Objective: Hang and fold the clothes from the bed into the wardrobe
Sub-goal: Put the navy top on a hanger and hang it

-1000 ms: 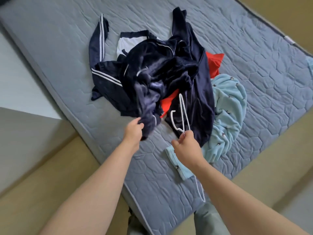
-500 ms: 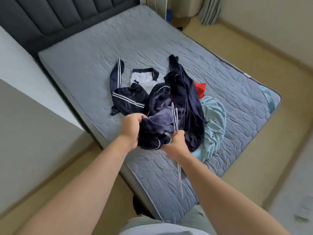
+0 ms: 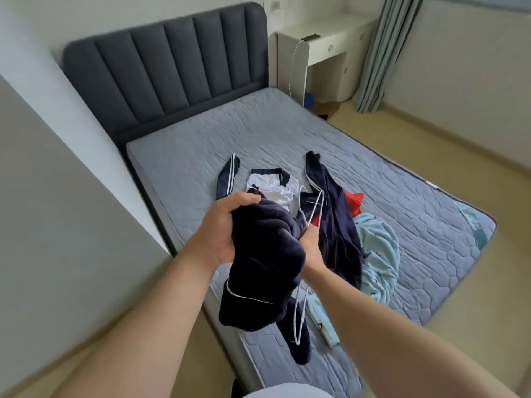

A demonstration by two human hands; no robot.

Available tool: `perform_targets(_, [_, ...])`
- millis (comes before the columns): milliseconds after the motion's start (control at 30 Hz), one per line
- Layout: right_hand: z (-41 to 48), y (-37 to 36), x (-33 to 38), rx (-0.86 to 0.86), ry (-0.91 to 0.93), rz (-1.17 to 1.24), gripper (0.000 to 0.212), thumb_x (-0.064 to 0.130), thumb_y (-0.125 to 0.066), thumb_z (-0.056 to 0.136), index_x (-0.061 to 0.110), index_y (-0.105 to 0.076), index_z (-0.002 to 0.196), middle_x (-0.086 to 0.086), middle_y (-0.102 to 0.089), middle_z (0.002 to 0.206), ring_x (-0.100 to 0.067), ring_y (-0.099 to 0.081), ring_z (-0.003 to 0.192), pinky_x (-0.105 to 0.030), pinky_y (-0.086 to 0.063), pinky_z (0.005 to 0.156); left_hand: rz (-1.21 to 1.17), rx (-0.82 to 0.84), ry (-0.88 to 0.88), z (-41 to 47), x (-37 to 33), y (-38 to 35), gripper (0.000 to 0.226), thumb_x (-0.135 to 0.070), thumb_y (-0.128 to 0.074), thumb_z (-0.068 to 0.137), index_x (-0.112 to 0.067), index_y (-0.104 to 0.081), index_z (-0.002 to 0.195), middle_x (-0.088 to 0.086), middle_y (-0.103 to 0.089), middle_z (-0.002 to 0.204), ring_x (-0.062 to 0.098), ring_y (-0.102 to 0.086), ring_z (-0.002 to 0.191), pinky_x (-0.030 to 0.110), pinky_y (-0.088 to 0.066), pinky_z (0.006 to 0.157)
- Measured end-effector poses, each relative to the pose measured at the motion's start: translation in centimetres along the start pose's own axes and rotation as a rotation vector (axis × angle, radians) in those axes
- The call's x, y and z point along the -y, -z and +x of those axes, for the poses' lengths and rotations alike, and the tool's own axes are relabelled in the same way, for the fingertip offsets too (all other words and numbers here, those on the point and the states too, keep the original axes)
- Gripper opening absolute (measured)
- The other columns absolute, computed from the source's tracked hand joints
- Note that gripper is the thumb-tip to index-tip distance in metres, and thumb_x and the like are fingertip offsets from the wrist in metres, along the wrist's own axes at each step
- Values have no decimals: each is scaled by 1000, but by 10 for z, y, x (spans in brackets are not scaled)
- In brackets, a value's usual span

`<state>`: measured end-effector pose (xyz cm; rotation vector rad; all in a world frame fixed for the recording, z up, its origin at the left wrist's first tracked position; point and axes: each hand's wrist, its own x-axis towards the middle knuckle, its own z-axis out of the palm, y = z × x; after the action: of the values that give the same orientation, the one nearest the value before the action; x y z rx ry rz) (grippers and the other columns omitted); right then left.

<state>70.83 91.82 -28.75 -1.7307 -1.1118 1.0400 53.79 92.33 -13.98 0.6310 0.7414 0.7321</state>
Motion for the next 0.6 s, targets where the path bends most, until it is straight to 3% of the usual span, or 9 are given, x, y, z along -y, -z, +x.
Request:
perform_targets(67, [2,4,1,102,-51,-20,29,30,-60,82,24,-36,96,1,-51,95,-16,-48,80,-29,-43,72,18,8,-68,-5,-5,-3,10,-21,-68,67,-16,-62,60,1,-59,63,19,-61,59,26,-52,62])
perform_targets(167, [9,11,0,129,-123,-164,27,17,-59,77,16,-39,95,-4,-59,92,-20,-57,80,-33,-45,65,-1,-49,-145,-12,-14,7,35,-17,-67,61,-20,-32,61,-1,-36,62,16,-42,57,26,-43,56])
perform_targets(267, [17,18,15,107,-115,-196,21,12,-51,77,17,-43,95,-6,-60,93,-23,-59,83,-34,-46,66,34,-166,-202,-21,-22,25,19,-16,-50,71,-20,-37,57,-1,-36,61,16,-43,55,25,-44,54])
perform_targets(367, [27,27,34,97,-76,-162,17,14,-52,83,19,-42,96,-4,-59,93,-23,-58,85,-34,-43,68,145,-321,-204,-29,-28,39,22,-13,-49,68,-22,-36,53,-3,-35,58,13,-41,49,21,-41,47])
perform_targets(500, [40,44,76,107,-28,17,18,13,-59,89,24,-44,90,-3,-60,91,-16,-55,76,-32,-41,63,543,-451,-18,-29,-26,47,20,-1,-46,72,-16,-45,60,6,-37,63,19,-40,55,24,-36,50])
perform_targets(600, [43,58,109,135,-10,193,23,4,-55,85,22,-42,85,-6,-54,87,-22,-51,77,-36,-41,67,948,-411,254,-25,-18,42,12,-3,-54,82,-7,-65,85,19,-62,83,33,-61,76,35,-53,71])
